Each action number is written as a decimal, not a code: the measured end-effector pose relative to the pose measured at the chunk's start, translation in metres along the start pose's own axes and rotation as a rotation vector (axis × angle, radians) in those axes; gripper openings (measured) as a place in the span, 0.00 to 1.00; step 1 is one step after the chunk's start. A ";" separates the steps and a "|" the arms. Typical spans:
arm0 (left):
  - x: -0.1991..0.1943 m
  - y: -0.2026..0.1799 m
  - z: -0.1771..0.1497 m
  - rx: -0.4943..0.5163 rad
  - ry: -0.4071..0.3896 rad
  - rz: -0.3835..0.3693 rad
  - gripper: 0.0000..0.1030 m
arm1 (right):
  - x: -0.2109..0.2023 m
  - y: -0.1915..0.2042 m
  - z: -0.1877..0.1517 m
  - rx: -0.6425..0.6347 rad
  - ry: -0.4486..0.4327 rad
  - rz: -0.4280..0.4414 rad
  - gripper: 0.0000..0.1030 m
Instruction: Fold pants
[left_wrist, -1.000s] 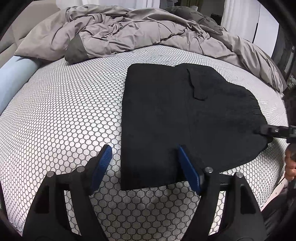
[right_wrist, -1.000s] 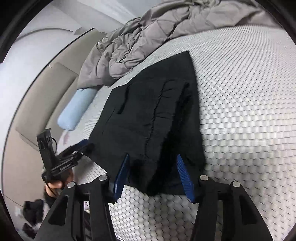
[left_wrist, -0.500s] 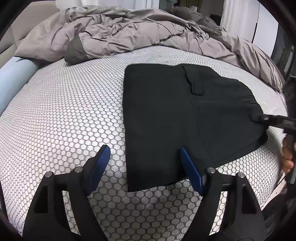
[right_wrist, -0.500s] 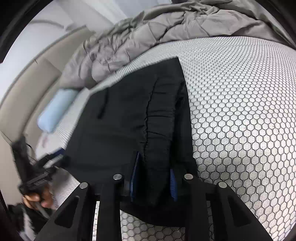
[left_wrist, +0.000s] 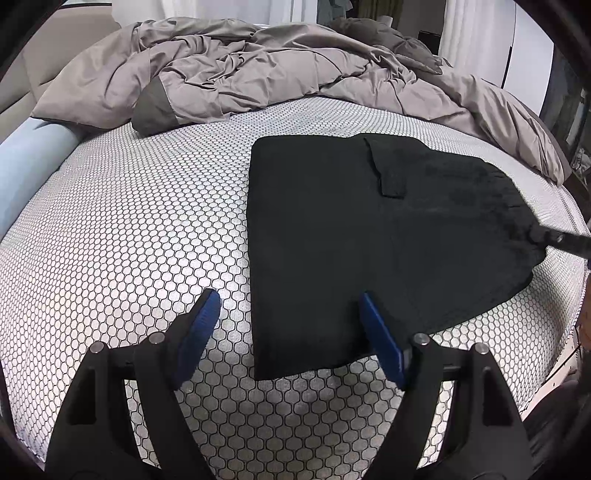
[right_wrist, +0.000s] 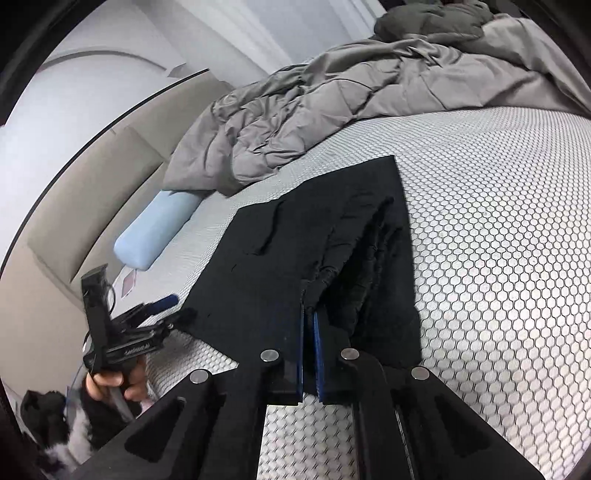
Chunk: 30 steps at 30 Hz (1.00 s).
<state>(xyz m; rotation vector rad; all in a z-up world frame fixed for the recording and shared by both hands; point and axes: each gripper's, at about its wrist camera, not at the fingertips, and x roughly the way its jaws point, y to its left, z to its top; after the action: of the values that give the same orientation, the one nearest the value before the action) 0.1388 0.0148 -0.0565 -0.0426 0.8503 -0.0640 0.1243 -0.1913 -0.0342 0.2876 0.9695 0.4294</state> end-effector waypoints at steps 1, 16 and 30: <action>0.001 0.000 -0.001 0.001 0.006 0.002 0.73 | 0.004 -0.002 -0.004 -0.016 0.018 -0.047 0.05; -0.005 -0.058 -0.004 0.129 -0.040 -0.086 0.73 | 0.030 0.063 -0.020 -0.367 -0.010 -0.218 0.46; -0.016 -0.057 -0.018 0.128 -0.056 -0.052 0.73 | 0.009 0.036 -0.025 -0.322 -0.031 -0.309 0.76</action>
<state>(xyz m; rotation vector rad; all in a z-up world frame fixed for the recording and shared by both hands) 0.1123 -0.0410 -0.0532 0.0533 0.7873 -0.1654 0.0997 -0.1544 -0.0394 -0.1459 0.8811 0.2905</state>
